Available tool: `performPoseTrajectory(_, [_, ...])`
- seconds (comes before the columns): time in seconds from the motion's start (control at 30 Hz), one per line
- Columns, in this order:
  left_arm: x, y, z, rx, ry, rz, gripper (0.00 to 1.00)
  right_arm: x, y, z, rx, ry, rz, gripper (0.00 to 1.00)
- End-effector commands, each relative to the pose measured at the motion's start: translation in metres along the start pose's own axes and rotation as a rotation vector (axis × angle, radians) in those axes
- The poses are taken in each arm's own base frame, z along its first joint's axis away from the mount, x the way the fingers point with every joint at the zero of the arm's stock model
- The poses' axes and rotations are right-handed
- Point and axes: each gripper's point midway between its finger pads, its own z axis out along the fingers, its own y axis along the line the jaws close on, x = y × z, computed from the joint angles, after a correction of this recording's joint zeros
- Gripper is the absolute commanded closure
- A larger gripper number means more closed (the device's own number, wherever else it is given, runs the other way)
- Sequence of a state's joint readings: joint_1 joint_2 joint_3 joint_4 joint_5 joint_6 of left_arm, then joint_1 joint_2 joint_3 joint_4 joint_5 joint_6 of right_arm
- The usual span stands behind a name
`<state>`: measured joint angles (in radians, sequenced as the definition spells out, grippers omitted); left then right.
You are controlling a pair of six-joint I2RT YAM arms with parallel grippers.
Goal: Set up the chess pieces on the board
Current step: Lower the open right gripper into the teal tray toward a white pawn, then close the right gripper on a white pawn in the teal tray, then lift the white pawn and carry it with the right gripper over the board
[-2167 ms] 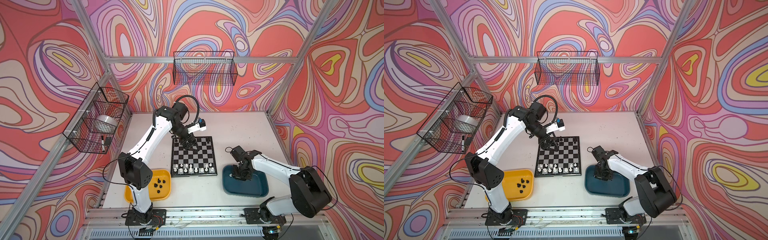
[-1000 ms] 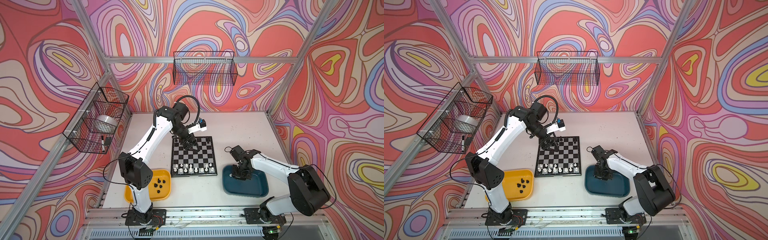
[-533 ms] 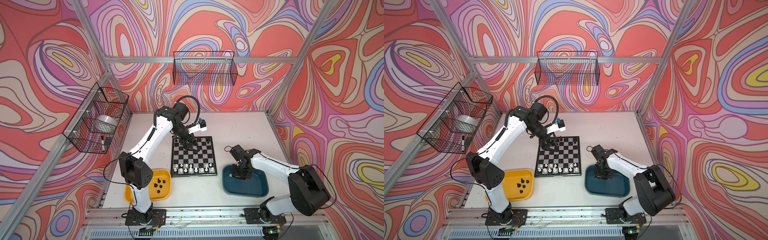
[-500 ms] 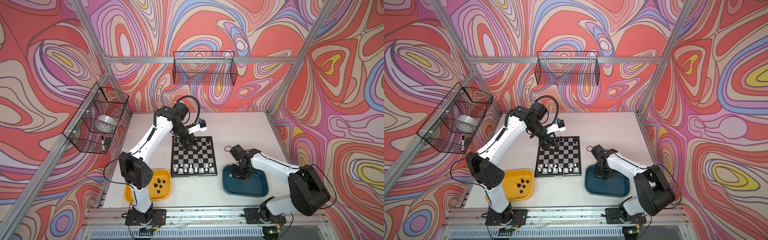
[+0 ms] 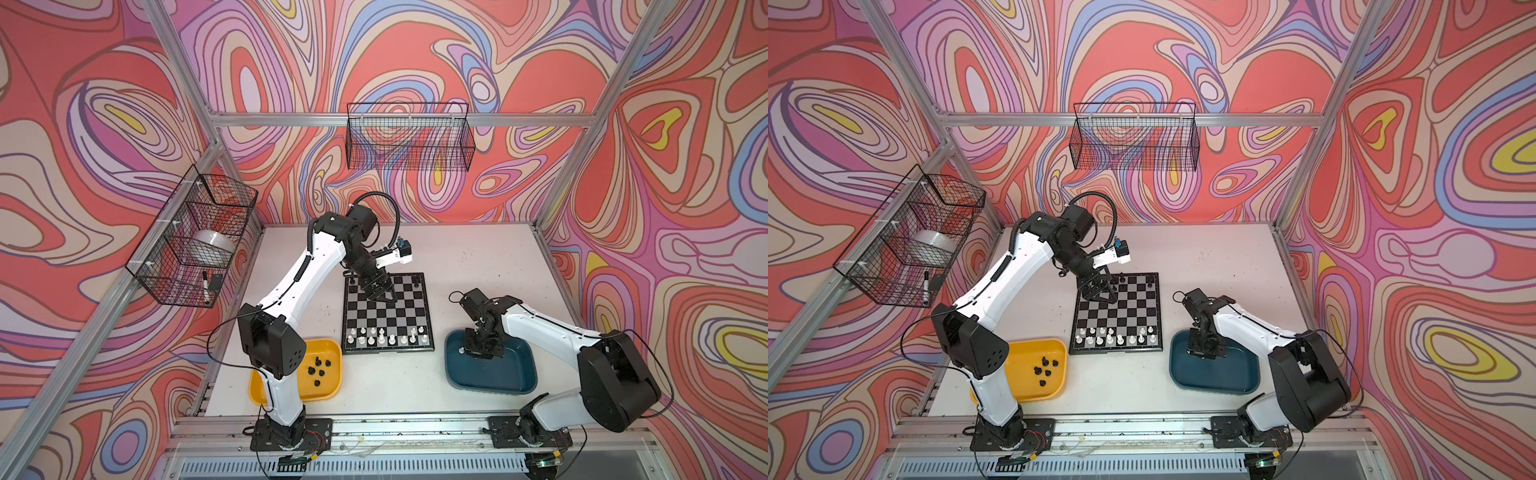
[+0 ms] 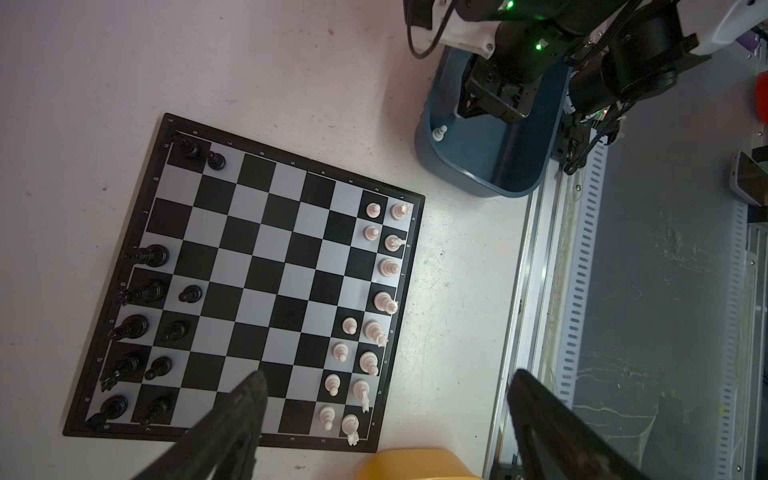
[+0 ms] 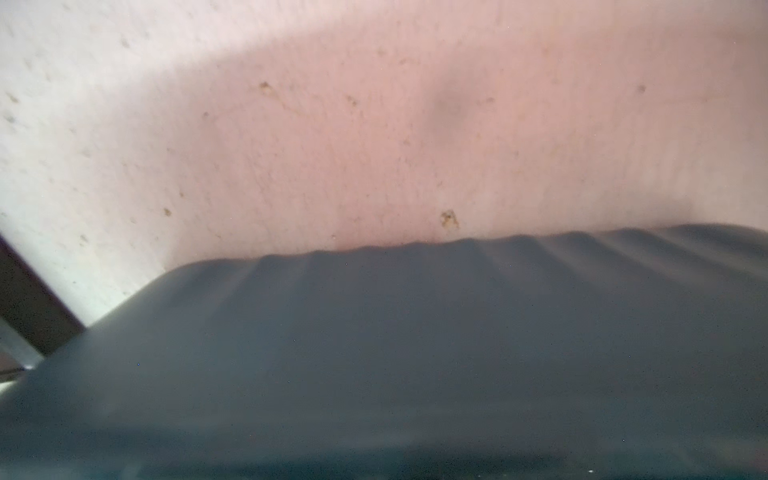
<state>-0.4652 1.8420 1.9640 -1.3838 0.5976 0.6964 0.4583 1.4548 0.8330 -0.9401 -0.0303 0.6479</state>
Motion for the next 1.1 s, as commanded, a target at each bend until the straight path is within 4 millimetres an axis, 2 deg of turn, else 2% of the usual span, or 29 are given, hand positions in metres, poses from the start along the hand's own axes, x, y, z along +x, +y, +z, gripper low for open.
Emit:
performPoseTrajectory(0.0, [0.003, -0.006, 0.002, 0.029, 0.015, 0.012, 0.08, -0.008, 0.003, -0.012, -0.015, -0.035, -0.001, 0.91])
performPoseTrajectory(0.57, [0.005, -0.006, 0.007, 0.044, 0.016, 0.001, 0.08, -0.010, 0.006, -0.026, -0.014, -0.037, -0.011, 0.91])
performPoseTrajectory(0.7, [-0.006, -0.006, -0.008, 0.081, -0.079, -0.041, 0.08, -0.011, 0.010, -0.031, -0.017, -0.040, -0.021, 0.91])
performPoseTrajectory(0.8, [-0.006, 0.001, -0.017, 0.072, -0.102, -0.061, 0.08, -0.012, 0.012, -0.036, -0.017, -0.047, -0.026, 0.91])
performPoseTrajectory(1.07, [0.000, 0.002, -0.013, 0.084, -0.111, -0.084, 0.08, -0.016, 0.024, -0.050, -0.026, -0.057, -0.047, 0.91])
